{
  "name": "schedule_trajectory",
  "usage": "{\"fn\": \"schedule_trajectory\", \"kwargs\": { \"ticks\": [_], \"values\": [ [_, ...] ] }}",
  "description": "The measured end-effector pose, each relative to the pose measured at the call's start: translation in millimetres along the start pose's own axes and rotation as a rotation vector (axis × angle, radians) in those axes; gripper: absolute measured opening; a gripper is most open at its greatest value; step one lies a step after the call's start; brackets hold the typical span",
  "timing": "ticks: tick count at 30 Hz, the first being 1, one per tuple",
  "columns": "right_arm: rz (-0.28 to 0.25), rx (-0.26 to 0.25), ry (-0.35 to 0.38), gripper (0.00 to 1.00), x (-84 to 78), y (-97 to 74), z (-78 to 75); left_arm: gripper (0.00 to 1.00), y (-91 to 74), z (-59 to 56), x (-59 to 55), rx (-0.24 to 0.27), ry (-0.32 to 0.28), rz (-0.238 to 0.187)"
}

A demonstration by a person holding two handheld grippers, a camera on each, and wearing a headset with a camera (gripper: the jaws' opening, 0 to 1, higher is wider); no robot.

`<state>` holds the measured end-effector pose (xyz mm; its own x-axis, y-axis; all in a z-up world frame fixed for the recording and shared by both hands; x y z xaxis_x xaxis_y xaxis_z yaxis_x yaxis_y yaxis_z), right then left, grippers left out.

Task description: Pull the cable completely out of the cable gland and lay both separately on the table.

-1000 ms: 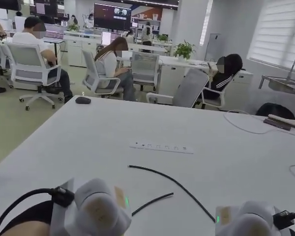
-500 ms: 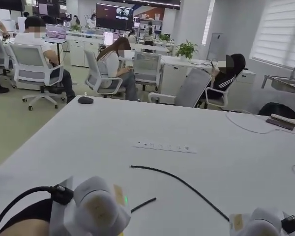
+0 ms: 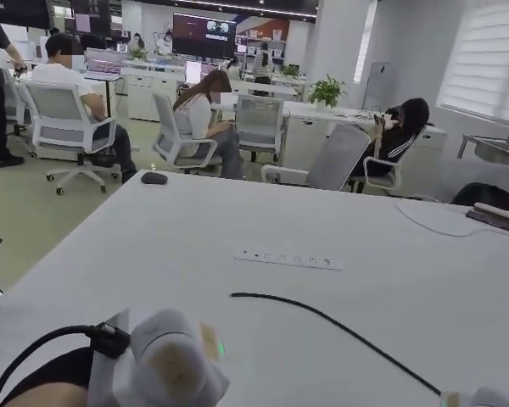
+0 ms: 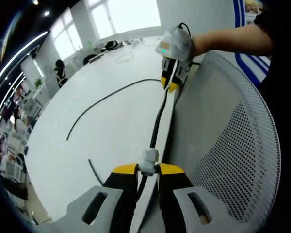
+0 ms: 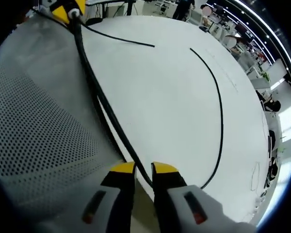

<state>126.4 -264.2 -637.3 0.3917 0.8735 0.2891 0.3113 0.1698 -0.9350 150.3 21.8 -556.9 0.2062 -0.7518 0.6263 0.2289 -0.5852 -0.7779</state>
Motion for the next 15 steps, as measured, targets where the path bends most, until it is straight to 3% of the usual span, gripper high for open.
{"fn": "schedule_trajectory", "kwargs": {
  "ticks": [3, 5, 9, 15],
  "values": [
    [-0.034, 0.007, 0.056, 0.11, 7.4, -13.0, -1.3, 0.16, 0.2, -0.1, 0.3, -0.002, -0.001, 0.005],
    [-0.086, 0.073, 0.078, 0.14, 19.6, -23.8, 4.0, 0.16, 0.7, -0.6, 0.4, -0.011, 0.0, 0.012],
    [-0.227, 0.129, 0.066, 0.15, 52.9, -47.0, 9.9, 0.16, 5.1, -1.3, -0.1, -0.012, 0.013, 0.034],
    [-0.294, 0.134, -0.016, 0.17, 93.6, -60.1, 24.0, 0.16, 7.2, -1.9, 2.6, -0.007, 0.019, 0.024]
  ]
}}
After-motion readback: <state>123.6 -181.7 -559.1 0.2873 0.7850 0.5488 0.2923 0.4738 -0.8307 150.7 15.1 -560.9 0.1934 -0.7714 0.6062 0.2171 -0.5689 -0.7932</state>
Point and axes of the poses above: the centre of the closed fingertips' face, and the gripper's own axes: y roughly forward along the fingers, z roughly to its left, x roughly out of its top, the point moved 7 cm from there along -y, roughly backward along the fingers, and after that the axes turned 11 degrees about -y, right-handed, at the moved point
